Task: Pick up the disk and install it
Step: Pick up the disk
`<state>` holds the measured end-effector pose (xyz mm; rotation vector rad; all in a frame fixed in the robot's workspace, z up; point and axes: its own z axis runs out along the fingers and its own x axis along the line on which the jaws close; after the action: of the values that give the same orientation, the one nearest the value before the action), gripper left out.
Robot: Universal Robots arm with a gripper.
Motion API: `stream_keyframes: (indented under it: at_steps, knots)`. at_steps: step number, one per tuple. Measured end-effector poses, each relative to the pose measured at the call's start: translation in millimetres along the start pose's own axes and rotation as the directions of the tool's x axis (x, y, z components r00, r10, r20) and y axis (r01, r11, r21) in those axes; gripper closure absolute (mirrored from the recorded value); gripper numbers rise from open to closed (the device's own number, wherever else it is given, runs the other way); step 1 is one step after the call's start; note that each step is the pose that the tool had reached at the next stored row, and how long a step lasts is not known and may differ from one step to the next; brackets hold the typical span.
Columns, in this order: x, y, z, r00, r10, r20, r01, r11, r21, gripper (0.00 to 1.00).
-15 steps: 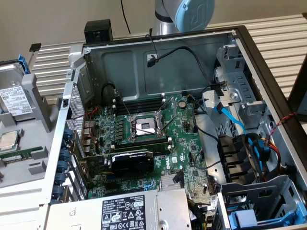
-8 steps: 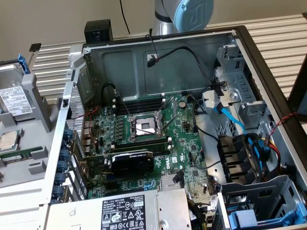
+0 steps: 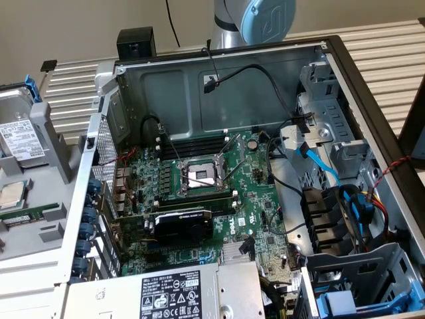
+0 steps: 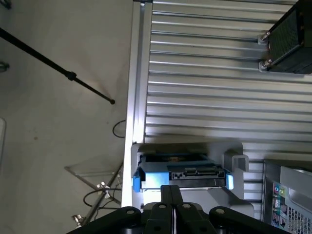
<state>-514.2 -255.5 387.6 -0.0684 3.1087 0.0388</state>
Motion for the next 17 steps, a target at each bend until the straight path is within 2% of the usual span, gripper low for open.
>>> stream_keyframes:
  at_steps: [3, 6, 9, 13, 17]
  knots:
    - [0.0, 0.0, 0.0, 1.0000, -0.001, 0.0000, 0.001, 1.0000, 0.0000, 0.89]
    - [0.1, 0.1, 0.0, 0.9987, -0.051, -0.0013, 0.051, 0.9987, -0.0016, 0.89]
    - [0.1, 0.0, 0.0, 0.9944, -0.105, -0.0023, 0.105, 0.9944, -0.0035, 0.89]
    - [0.1, 0.0, 0.0, 0.9843, -0.177, -0.0038, 0.177, 0.9843, -0.0061, 0.89]
    - [0.1, 0.0, 0.1, 0.9686, -0.248, -0.0050, 0.248, 0.9686, -0.0088, 0.89]
